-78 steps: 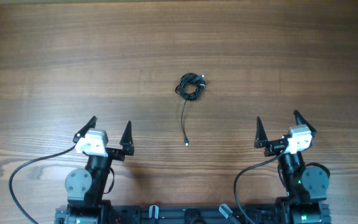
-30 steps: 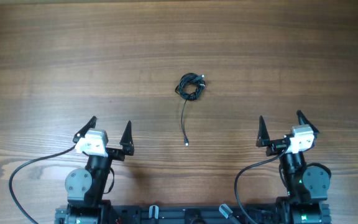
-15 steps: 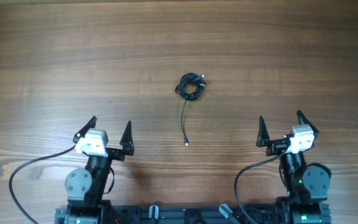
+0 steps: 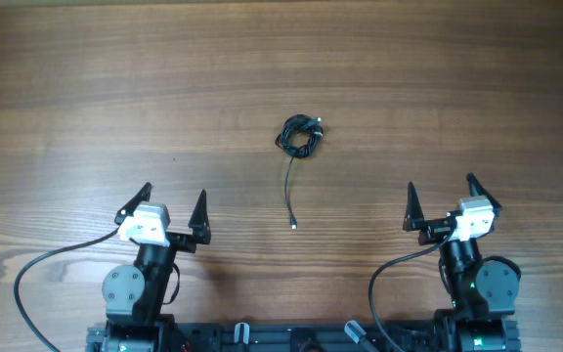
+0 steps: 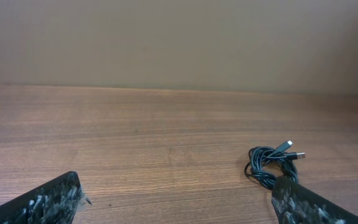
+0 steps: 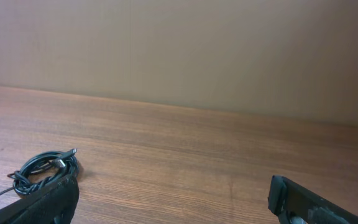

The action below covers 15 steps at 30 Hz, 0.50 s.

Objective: Untangle cables

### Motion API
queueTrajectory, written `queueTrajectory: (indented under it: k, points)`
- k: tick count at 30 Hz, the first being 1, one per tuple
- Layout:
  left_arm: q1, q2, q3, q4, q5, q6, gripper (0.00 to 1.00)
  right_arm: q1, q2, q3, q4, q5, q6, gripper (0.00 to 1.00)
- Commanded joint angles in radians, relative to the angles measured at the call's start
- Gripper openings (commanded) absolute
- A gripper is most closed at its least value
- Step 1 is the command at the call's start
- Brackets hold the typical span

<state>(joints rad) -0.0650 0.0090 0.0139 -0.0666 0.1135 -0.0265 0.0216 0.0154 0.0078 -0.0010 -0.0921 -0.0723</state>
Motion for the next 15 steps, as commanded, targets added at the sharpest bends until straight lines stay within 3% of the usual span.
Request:
queueTrajectory:
  k: [1,4,11,15]
  points:
    - [-0.004,0.0,-0.008,0.0,-0.006,0.019,1.0,-0.004,-0.012,-0.002,0.004,0.013,-0.006,1.0]
    - [-0.004,0.0,-0.008,0.0,-0.006,-0.007,1.0,-0.004,-0.012,-0.002,0.004,0.013,-0.006,1.0]
    - [-0.004,0.001,-0.008,0.0,-0.01,-0.326,1.0,-0.004,-0.012,-0.002,0.004,0.013,-0.006,1.0]
    - [-0.004,0.001,-0.008,-0.001,-0.005,-0.379,1.0,-0.004,-0.012,-0.002,0.004,0.013,-0.006,1.0]
